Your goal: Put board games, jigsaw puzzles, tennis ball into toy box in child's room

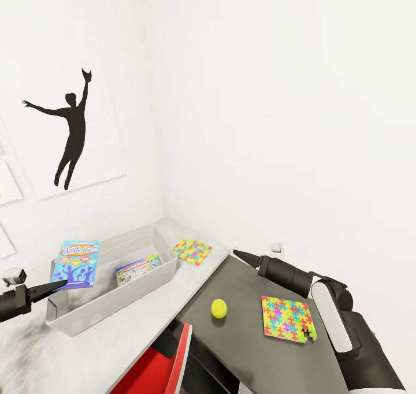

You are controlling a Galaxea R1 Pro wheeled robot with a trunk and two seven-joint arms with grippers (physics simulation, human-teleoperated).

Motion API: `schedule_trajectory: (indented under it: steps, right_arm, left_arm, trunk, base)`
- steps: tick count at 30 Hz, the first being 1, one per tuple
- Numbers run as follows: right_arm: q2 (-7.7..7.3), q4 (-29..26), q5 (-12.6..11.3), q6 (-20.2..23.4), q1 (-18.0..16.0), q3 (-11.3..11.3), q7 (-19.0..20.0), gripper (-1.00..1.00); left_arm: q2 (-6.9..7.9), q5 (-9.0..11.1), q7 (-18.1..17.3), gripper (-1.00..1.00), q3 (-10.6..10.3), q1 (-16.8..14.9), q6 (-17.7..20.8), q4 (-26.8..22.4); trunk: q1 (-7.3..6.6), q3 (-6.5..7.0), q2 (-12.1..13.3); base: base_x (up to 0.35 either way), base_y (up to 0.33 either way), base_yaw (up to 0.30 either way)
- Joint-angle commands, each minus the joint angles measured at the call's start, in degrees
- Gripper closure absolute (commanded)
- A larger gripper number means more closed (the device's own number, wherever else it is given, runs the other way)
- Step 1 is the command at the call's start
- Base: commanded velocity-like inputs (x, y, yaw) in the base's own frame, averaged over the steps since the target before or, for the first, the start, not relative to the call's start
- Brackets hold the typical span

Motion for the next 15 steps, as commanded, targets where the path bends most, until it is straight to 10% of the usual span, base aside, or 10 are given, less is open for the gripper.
schedule_trajectory:
  steps: [1,15]
  right_arm:
    - [0.00,-0.01,-0.15,0.33,-0.05,-0.05,0.08,-1.00]
    - [0.13,-0.01,-0.06,-0.24,-0.05,0.18,0.00,-1.00]
  left_arm:
    - [0.01,-0.08,-0.31,1.00,0.00,-0.04,0.61,0.00]
    - [-0.02,-0.47,-0.31,1.00,-0.06,-0.75,1.06,0.20]
  trunk:
    - [0.01,-0.09,-0.07]
    - [0.01,-0.09,-0.07]
  base:
    - [0.000,0.000,0.000]
    - [0.000,0.000,0.000]
